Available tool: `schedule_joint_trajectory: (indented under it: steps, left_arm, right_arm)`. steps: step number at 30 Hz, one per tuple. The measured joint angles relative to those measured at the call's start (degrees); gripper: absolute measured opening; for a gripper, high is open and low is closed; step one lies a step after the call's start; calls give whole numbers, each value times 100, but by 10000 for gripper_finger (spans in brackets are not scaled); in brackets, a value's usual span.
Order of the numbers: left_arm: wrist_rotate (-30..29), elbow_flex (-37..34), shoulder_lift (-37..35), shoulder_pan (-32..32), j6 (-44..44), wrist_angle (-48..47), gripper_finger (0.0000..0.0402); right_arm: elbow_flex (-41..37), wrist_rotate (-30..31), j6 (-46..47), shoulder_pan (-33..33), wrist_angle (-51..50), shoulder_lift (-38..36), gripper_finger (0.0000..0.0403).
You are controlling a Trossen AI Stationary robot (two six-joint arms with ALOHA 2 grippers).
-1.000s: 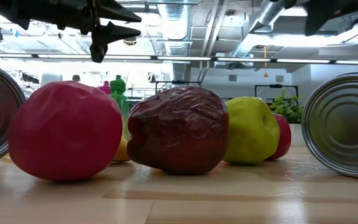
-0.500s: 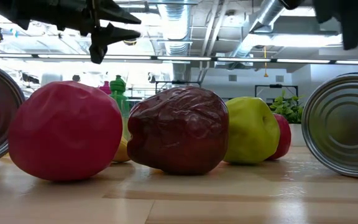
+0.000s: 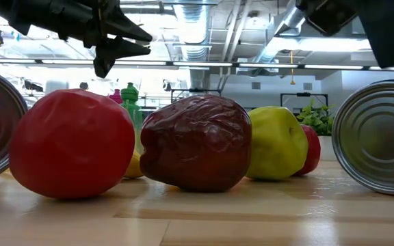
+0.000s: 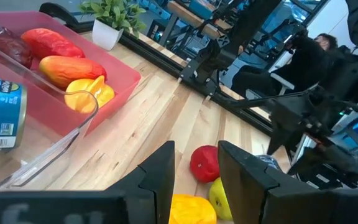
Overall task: Pick & Place Food Item
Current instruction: Put the blue tuna can into the transparent bin
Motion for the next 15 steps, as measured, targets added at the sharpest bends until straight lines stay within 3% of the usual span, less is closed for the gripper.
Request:
schedule_joint_trajectory:
  steps: [15]
  left_arm:
    - [2, 0, 0, 1, -4, -42, 113]
  right_arm:
    - [0, 149, -42, -20, 245, 996, 260]
